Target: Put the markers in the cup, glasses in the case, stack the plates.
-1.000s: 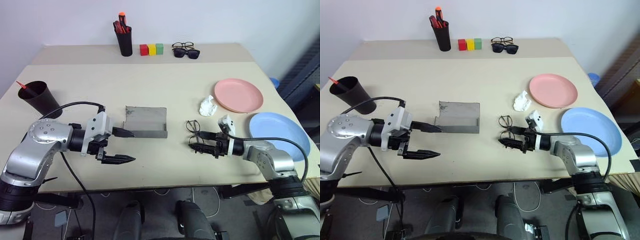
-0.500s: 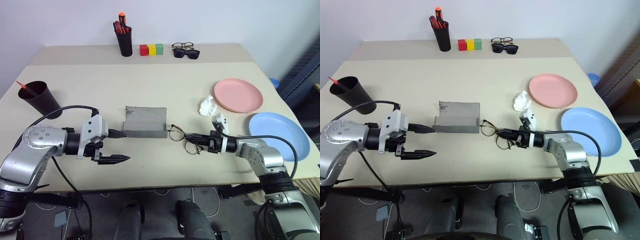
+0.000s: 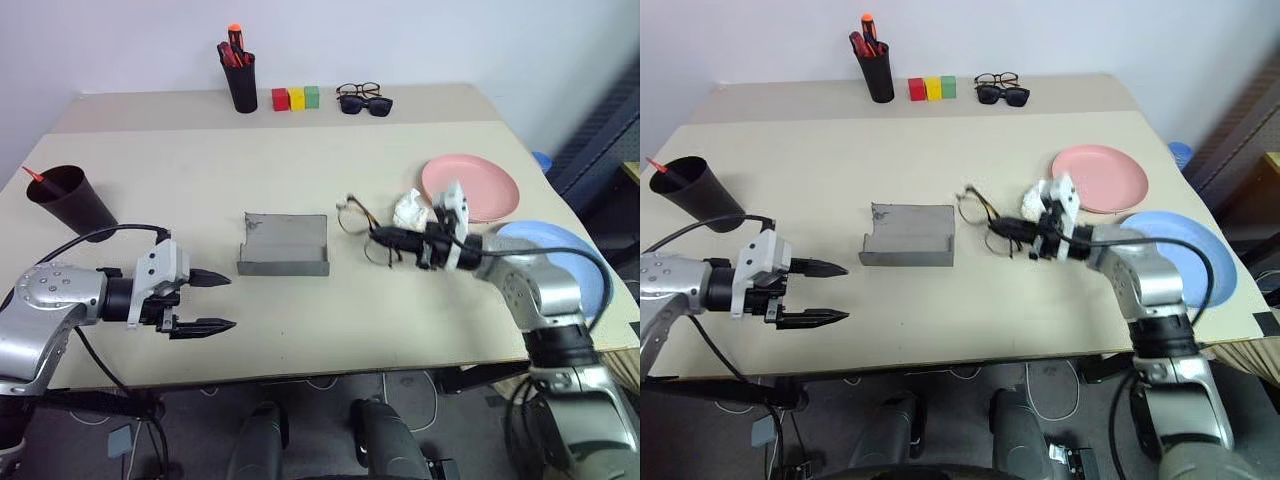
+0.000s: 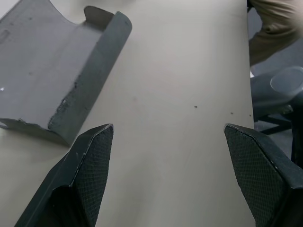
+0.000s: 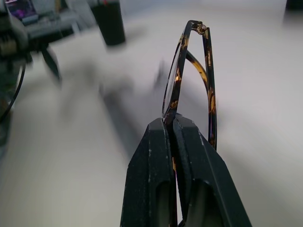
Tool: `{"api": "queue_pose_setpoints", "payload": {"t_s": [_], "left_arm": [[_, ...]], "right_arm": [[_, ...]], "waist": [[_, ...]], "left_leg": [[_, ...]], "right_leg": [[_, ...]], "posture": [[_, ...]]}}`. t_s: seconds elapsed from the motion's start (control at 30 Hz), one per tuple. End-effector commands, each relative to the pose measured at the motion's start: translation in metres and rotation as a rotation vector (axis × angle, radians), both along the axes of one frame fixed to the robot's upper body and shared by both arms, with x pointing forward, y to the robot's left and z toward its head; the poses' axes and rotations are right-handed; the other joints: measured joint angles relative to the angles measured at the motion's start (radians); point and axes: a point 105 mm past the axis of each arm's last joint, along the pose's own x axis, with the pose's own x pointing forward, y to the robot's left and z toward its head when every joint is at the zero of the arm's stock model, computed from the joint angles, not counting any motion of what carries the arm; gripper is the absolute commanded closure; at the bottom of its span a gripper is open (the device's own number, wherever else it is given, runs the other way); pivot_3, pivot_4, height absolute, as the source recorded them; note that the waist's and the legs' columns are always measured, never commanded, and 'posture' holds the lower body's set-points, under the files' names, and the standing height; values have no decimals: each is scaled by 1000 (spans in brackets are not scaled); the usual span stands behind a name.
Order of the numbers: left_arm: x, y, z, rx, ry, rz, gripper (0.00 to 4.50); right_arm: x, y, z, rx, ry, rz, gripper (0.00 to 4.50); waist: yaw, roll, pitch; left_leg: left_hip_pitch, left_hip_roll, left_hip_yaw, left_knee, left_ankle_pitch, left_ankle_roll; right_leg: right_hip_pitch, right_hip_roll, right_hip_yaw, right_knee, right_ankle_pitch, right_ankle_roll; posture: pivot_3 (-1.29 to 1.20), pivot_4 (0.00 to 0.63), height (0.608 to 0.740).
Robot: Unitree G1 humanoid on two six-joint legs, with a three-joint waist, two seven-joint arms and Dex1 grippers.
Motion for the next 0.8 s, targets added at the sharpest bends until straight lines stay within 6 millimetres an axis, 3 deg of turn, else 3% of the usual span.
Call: {"api": "queue_pose_setpoints", "payload": {"t_s": [0.03,0.2,0.3,0.57,0.8], "left_arm": [[-4,5,8,14,-33,-3,664],[-11,11,6,32,-20,9,664],[-15,13,6,38,-20,22,664],[-22,16,5,40,-21,62,664],[-21,16,4,37,-23,73,664]], "right_arm": [[7,33,11,-22,-130,44,4433],[25,75,0,-72,-195,57,4433],[30,90,-6,-87,-222,70,4433],[29,99,-14,-96,-206,122,4433],[15,100,-29,-140,-144,211,4433]], "waist": [[-6,0,0],[-3,0,0],[-5,1,0],[-5,1,1],[-5,1,1]], "left_leg": [[0,0,0,0,0,0],[-1,0,0,-2,0,0],[-1,0,1,-1,0,0],[0,0,1,-2,0,0],[0,0,1,-2,0,0]], "right_leg": [[0,0,0,0,0,0],[-1,0,0,0,0,0],[-1,0,0,0,0,0],[-1,0,0,0,0,0],[-1,0,0,0,0,0]], "posture": [[0,150,740],[0,150,740],[0,150,740],[0,150,740],[0,150,740]]}}
